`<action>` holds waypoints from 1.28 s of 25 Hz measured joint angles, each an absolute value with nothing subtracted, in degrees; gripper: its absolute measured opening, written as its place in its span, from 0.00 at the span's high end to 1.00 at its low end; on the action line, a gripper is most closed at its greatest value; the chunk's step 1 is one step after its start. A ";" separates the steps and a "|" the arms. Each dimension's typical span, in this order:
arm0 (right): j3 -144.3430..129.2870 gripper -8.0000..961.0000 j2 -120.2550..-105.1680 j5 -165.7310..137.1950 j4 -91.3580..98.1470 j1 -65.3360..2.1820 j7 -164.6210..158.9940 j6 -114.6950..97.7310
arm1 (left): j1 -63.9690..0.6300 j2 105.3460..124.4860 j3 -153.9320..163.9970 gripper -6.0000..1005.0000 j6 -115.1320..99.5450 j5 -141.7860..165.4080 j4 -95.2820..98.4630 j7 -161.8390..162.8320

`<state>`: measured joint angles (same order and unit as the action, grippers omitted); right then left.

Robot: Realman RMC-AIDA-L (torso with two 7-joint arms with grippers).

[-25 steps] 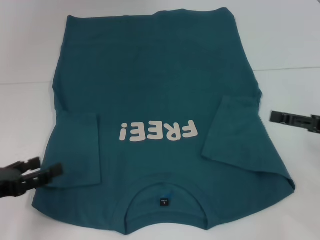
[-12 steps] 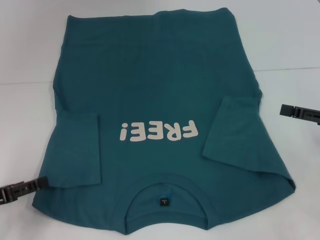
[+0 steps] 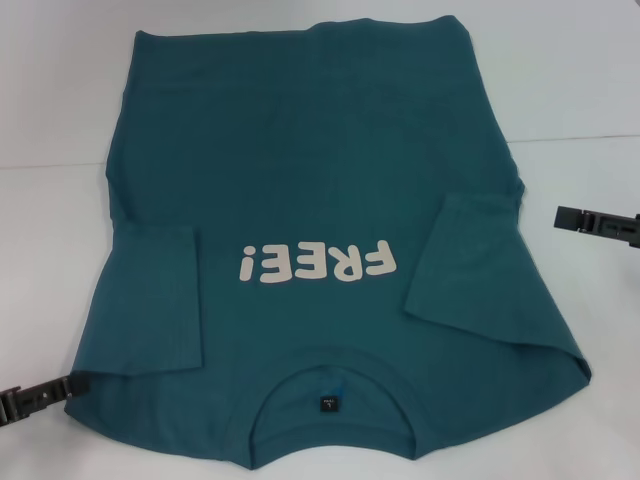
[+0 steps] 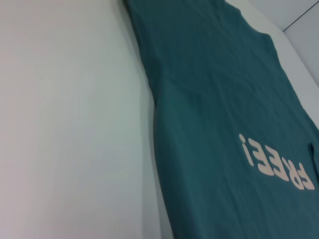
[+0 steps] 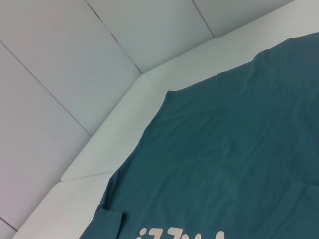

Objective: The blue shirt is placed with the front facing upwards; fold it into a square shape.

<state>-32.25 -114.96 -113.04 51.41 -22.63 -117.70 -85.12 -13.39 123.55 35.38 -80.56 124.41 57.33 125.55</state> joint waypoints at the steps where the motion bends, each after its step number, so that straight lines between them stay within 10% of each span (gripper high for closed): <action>1: -32.25 0.12 -114.95 -113.03 51.40 -22.58 -117.70 -85.12 | -13.42 123.55 35.52 0.22 -80.54 124.59 57.17 125.56; 26: -32.31 0.12 -115.15 -113.02 50.79 -22.23 -119.23 -85.73 | -17.03 123.56 37.48 0.24 -79.74 127.78 53.07 122.09; 32: -32.09 0.12 -115.21 -113.02 51.15 -21.95 -119.69 -86.26 | -16.93 123.64 37.08 0.43 -79.19 128.49 53.80 122.13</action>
